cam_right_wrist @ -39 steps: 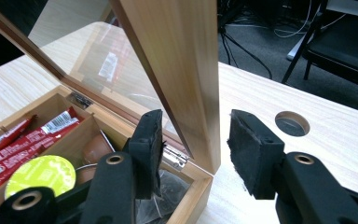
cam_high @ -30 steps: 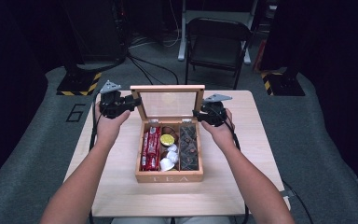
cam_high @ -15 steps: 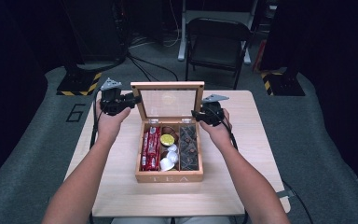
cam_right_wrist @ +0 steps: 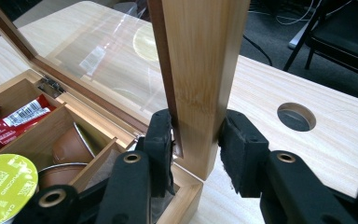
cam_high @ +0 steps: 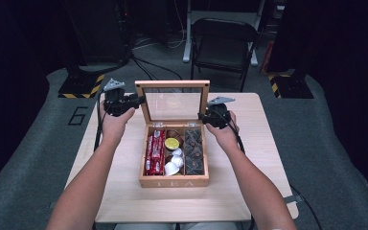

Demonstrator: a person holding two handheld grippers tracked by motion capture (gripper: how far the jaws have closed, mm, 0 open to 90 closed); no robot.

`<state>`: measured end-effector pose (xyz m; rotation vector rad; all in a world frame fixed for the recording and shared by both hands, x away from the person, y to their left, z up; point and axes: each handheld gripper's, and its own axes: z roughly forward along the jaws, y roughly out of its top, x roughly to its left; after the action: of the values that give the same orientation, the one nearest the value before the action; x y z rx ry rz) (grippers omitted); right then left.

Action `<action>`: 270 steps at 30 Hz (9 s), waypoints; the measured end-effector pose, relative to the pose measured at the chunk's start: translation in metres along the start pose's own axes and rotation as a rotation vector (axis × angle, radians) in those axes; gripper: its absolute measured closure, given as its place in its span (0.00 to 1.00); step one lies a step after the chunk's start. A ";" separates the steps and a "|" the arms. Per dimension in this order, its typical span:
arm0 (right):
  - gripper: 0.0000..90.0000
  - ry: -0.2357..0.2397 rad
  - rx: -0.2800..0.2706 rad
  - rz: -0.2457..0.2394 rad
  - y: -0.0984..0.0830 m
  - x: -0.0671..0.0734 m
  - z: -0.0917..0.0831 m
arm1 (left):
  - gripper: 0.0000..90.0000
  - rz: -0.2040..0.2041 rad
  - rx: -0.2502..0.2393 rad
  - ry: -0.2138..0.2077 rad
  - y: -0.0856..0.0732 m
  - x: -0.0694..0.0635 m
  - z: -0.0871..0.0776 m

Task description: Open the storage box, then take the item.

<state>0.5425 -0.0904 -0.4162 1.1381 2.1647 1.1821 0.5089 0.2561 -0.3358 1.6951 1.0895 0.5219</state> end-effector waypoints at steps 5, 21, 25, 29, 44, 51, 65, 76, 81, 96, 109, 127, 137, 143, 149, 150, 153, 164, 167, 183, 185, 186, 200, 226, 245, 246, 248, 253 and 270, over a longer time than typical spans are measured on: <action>0.72 -0.013 -0.004 -0.022 0.000 0.000 0.001 | 0.70 -0.004 0.000 0.002 0.000 0.001 0.002; 0.72 -0.016 -0.013 -0.007 0.001 -0.001 0.003 | 0.77 -0.035 0.015 0.011 -0.002 0.007 0.003; 0.72 -0.014 -0.011 -0.010 0.001 -0.001 0.003 | 0.74 -0.027 0.024 0.028 -0.002 0.008 0.002; 0.72 -0.014 -0.010 -0.008 0.001 -0.001 0.003 | 0.70 -0.015 0.029 0.031 -0.002 0.008 0.001; 0.72 -0.011 -0.005 0.017 0.003 -0.004 0.006 | 0.59 0.034 0.026 -0.010 -0.002 -0.009 -0.011; 0.72 -0.012 0.003 0.042 0.005 -0.005 0.008 | 0.57 0.041 0.045 0.000 -0.006 -0.011 -0.016; 0.72 -0.014 0.008 0.059 0.007 -0.007 0.012 | 0.56 0.017 0.044 -0.008 -0.032 -0.010 -0.027; 0.72 -0.008 0.014 0.093 0.008 -0.012 0.017 | 0.56 -0.013 0.037 -0.029 -0.044 -0.017 -0.038; 0.72 -0.007 0.021 0.107 0.009 -0.013 0.018 | 0.56 -0.029 0.042 -0.041 -0.049 -0.016 -0.042; 0.72 -0.011 0.041 0.129 0.012 -0.014 0.021 | 0.56 -0.076 0.049 -0.057 -0.073 -0.011 -0.052; 0.72 -0.020 0.051 0.129 0.014 -0.013 0.021 | 0.56 -0.109 0.049 -0.053 -0.087 -0.003 -0.059; 0.50 -0.016 0.027 0.168 0.005 -0.006 -0.005 | 0.51 -0.081 0.050 -0.049 -0.089 -0.002 -0.070; 0.45 -0.005 0.010 0.138 0.000 0.015 -0.017 | 0.50 -0.068 0.039 -0.031 -0.088 -0.003 -0.076; 0.43 0.021 -0.003 0.087 0.002 0.029 -0.025 | 0.50 -0.061 0.021 -0.033 -0.084 -0.007 -0.083; 0.42 0.036 -0.010 0.042 0.001 0.042 -0.031 | 0.50 -0.061 0.015 -0.027 -0.084 -0.006 -0.084; 0.42 0.053 0.000 0.032 0.001 0.043 -0.030 | 0.50 -0.057 0.017 -0.027 -0.084 -0.006 -0.085; 0.42 0.089 0.017 0.036 0.000 0.046 -0.028 | 0.50 -0.062 0.016 -0.027 -0.084 -0.007 -0.084; 0.42 0.113 0.020 -0.012 -0.001 0.057 -0.025 | 0.50 -0.061 0.029 -0.025 -0.085 -0.008 -0.084; 0.42 0.130 0.018 0.003 -0.003 0.059 -0.024 | 0.50 -0.059 0.031 -0.023 -0.086 -0.008 -0.085; 0.42 0.189 0.055 -0.041 -0.008 0.077 -0.011 | 0.50 -0.058 0.023 -0.025 -0.085 -0.008 -0.088; 0.42 0.194 0.060 -0.050 -0.009 0.078 -0.008 | 0.50 -0.058 0.023 -0.025 -0.085 -0.008 -0.088; 0.42 0.198 0.062 -0.051 -0.009 0.079 -0.006 | 0.50 -0.058 0.022 -0.024 -0.085 -0.008 -0.088; 0.44 0.216 0.097 -0.070 -0.014 0.091 0.008 | 0.50 -0.059 0.016 -0.018 -0.085 -0.008 -0.091; 0.32 0.247 0.139 -0.030 -0.023 0.102 0.028 | 0.49 -0.052 0.014 -0.008 -0.085 -0.008 -0.092; 0.33 0.252 0.176 -0.028 -0.029 0.108 0.039 | 0.49 -0.049 0.011 -0.004 -0.085 -0.009 -0.092; 0.33 0.252 0.174 -0.032 -0.030 0.107 0.040 | 0.49 -0.049 0.010 -0.004 -0.085 -0.009 -0.092; 0.32 0.249 0.177 -0.027 -0.030 0.107 0.040 | 0.49 -0.049 0.010 -0.003 -0.085 -0.009 -0.092; 0.31 0.251 0.184 -0.015 -0.031 0.106 0.041 | 0.49 -0.048 0.011 -0.003 -0.085 -0.009 -0.092; 0.26 0.259 0.164 -0.007 -0.029 0.103 0.045 | 0.49 -0.046 0.010 -0.003 -0.085 -0.009 -0.092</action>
<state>0.5000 0.0066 -0.4631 1.0919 2.4984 1.2258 0.3988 0.3023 -0.3752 1.6747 1.1280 0.4856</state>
